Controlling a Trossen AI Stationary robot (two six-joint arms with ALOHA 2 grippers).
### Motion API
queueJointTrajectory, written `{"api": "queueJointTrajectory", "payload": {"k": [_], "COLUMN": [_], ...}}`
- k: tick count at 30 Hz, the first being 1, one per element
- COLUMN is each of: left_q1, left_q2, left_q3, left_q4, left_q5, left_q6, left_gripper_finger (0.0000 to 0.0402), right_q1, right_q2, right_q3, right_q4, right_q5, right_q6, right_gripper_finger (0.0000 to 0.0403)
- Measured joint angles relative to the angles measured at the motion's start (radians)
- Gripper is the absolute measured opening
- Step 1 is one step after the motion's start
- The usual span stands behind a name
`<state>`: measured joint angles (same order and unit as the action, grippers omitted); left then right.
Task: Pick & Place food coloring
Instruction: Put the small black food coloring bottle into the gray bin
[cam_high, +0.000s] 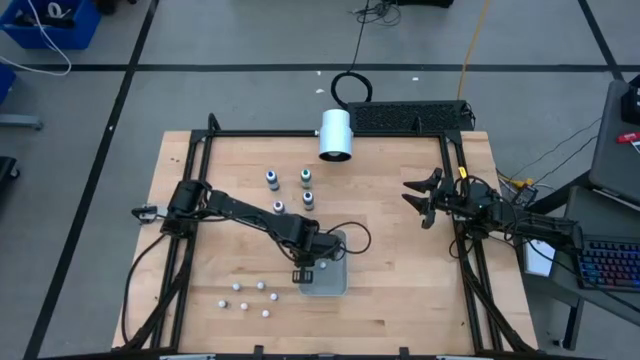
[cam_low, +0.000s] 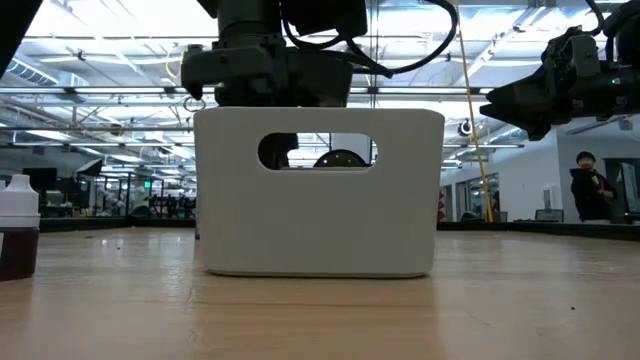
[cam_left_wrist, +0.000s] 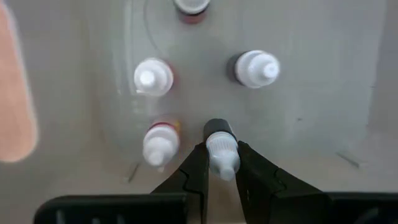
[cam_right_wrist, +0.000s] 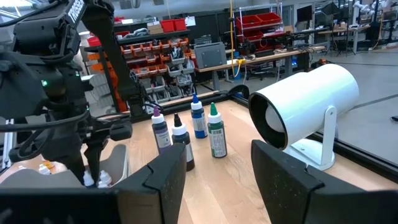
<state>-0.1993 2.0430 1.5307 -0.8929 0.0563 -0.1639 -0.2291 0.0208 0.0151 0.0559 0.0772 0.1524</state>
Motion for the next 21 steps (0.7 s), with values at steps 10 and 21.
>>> {"api": "queueJointTrajectory", "payload": {"k": [10,21], "left_q1": [0.000,0.001], "left_q2": [0.000,0.000], "left_q3": [0.000,0.000], "left_q4": [0.027,0.027], "left_q5": [0.015,0.014], "left_q6": [-0.006,-0.005], "left_gripper_finger": [0.0122,0.0119], "right_q1": [0.000,0.000], "right_q2": [0.000,0.000], "right_q3": [0.000,0.000], "right_q4": [0.000,0.000], "right_q5": [0.000,0.000], "right_q6": [0.000,0.000], "right_gripper_finger": [0.0169,0.0169]}}
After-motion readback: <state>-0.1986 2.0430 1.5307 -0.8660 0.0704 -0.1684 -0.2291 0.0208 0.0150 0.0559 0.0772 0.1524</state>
